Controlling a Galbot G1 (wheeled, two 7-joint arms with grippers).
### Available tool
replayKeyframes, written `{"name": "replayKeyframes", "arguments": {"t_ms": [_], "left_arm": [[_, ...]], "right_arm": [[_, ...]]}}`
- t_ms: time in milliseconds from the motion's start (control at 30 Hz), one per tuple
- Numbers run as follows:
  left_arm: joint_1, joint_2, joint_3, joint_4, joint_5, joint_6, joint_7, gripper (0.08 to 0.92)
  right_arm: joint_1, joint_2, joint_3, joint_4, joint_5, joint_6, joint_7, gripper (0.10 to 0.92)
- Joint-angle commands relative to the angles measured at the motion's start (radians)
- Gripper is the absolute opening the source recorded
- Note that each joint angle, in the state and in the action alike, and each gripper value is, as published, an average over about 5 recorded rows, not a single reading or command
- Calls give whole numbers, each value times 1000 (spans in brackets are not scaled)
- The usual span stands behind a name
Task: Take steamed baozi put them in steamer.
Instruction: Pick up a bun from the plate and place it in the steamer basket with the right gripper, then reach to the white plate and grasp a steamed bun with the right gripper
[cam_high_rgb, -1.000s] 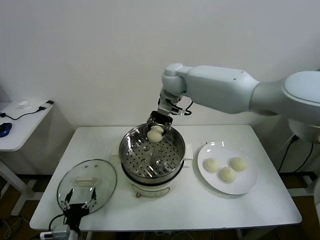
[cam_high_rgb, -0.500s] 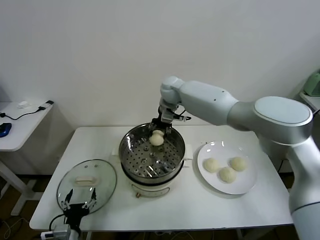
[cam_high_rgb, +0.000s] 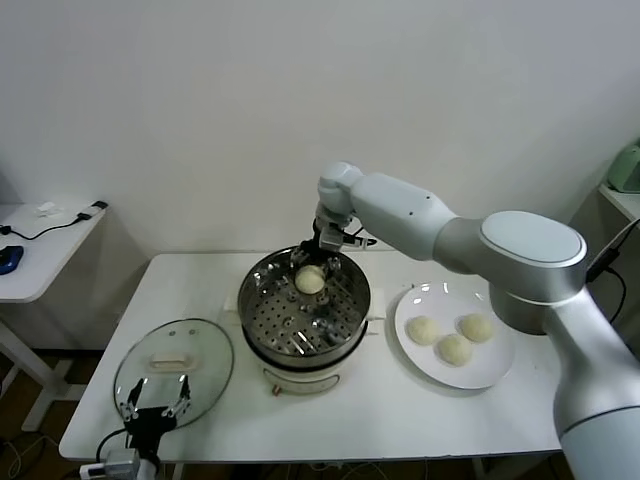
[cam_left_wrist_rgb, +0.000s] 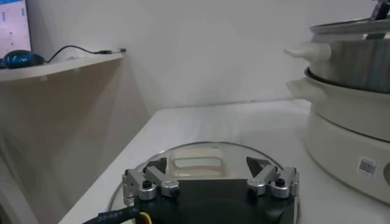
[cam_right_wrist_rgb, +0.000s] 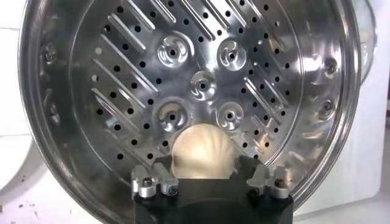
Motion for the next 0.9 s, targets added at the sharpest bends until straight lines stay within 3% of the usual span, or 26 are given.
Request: {"name": "replayKeyframes", "arguments": {"t_ms": [33, 267, 400, 667, 900], "left_arm": [[0, -4, 4, 0, 3, 0, -1, 823], [0, -9, 12, -3, 7, 1, 0, 823], [-1, -9, 13, -4, 8, 2, 2, 823], [-6, -6, 15, 4, 9, 2, 4, 823], [-3, -8, 11, -1, 9, 4, 5, 823]], "right_arm": [[105, -74, -40, 123, 212, -2, -28, 820], [366, -252, -247, 238, 621, -113, -188, 823], [522, -403, -484, 348, 801, -282, -210, 823], [672, -688, -806, 625, 774, -734, -101, 823], [503, -828, -761, 794, 835, -1024, 29, 823]]}}
